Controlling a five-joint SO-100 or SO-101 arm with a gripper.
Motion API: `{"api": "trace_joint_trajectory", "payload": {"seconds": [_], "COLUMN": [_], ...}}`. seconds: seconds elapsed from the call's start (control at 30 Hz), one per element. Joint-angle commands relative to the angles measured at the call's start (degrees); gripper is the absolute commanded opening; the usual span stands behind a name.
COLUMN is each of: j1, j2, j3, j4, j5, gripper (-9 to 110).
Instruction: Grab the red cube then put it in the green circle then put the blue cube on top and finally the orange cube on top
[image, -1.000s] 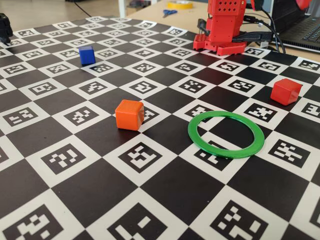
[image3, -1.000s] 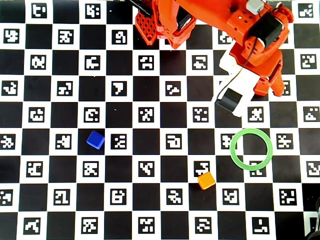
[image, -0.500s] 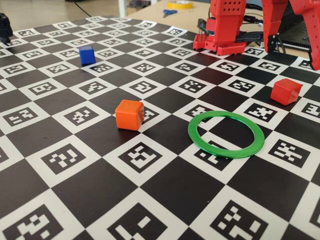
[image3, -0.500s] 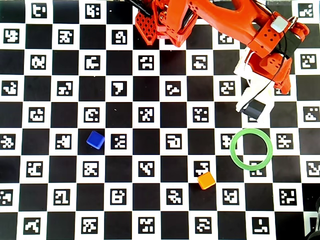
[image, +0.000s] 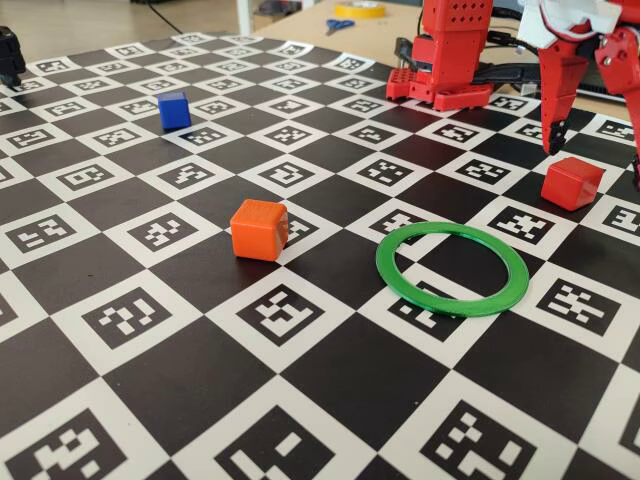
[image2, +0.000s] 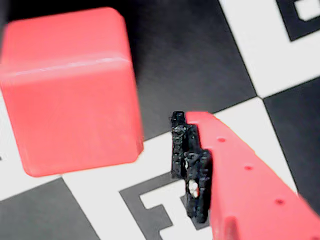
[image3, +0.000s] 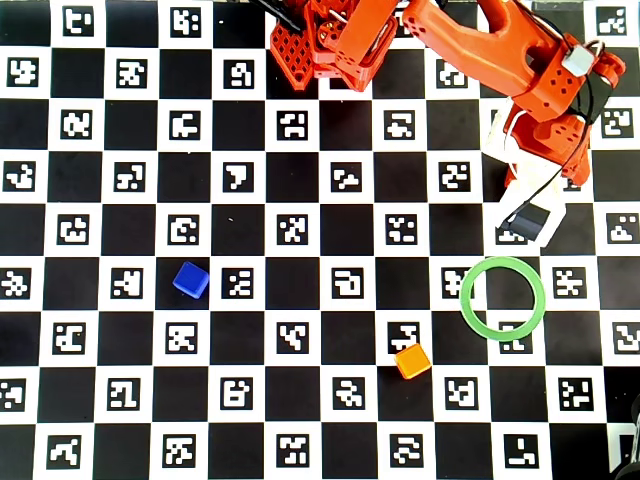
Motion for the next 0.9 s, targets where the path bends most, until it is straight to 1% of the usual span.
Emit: {"api": "trace_joint_trajectory", "payload": {"seconds": [0.0,0.27,0.53,0.87], "j1": [1.14,1.41,1.23,1.41], "j2": [0.70,-2.11,-2.64,-2.81], "j3": [-0.26,0.70,0.53,0.53], "j4": [-1.32,-4.04,-4.31,-4.39], "j5": [-1.93,-3.52,-3.52,-3.25], "gripper": [48,46,43,27]}}
